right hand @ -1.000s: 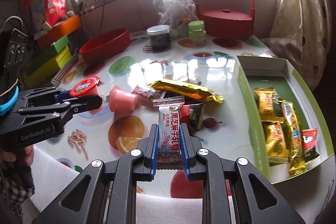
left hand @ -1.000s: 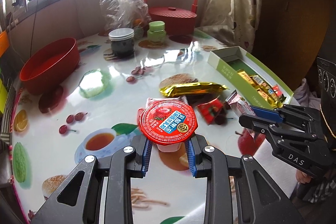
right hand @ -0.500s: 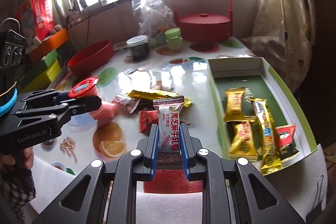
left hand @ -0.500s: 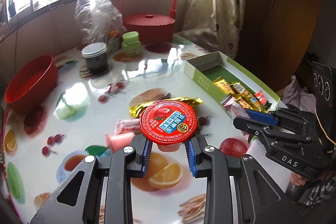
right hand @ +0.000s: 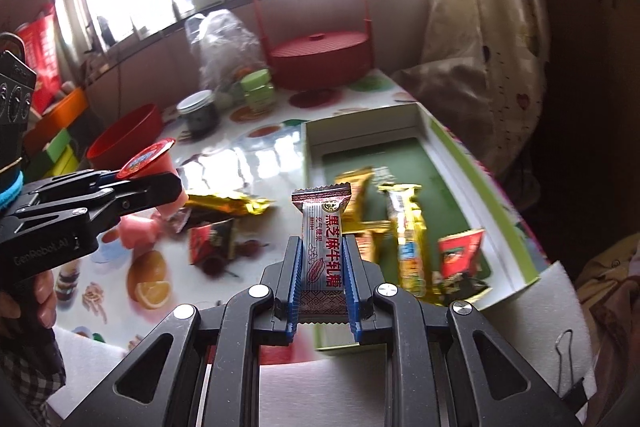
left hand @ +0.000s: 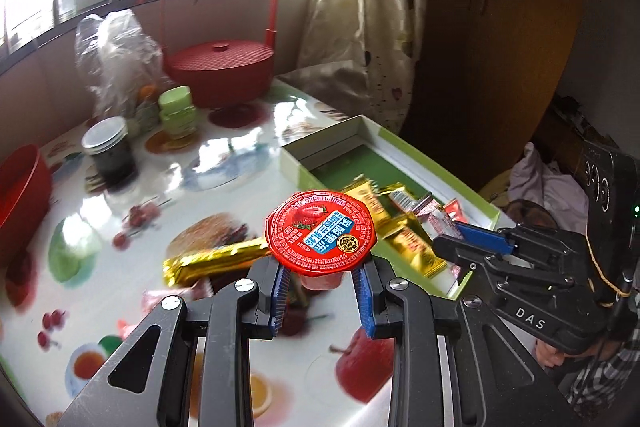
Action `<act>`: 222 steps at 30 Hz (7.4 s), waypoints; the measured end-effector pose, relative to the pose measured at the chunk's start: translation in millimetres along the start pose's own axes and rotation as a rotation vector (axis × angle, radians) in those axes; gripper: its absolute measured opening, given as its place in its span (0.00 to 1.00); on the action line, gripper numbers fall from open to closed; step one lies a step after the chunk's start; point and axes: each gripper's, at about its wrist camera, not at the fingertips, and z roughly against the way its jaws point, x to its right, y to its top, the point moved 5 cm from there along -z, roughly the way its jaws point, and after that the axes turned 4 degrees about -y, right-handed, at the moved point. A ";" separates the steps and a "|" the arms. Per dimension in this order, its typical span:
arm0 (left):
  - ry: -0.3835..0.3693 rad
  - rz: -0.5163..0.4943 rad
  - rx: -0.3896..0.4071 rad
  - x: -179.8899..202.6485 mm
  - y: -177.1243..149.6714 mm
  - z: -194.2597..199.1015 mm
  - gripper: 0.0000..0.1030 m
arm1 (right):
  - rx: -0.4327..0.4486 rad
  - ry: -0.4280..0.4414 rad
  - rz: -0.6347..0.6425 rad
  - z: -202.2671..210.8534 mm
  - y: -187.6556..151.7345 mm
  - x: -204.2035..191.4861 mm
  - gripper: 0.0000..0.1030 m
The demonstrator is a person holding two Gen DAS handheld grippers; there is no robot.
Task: Organize snacks
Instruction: 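Carry the milk candy with the right gripper while the left gripper carries the jelly cup over the box, then release the milk candy with the right gripper while the left gripper sets the jelly cup in the box, then move both open grippers back to the snack pile, then grasp the red-and-black wrapped candy with the right gripper while the left gripper approaches a pink jelly cup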
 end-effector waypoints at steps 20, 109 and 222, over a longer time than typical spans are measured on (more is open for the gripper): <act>-0.102 -0.001 -0.074 30.3 28.8 -73.4 0.29 | -0.042 -0.155 -0.059 -22.9 -4.7 62.6 0.18; 0.008 0.051 0.006 23.5 -8.0 -1.2 0.47 | 0.029 -0.099 -0.021 2.1 -11.2 9.3 0.51; 0.285 0.675 -0.011 -167.1 -83.5 19.5 0.48 | -0.160 0.200 0.181 -86.4 -18.2 -123.0 0.31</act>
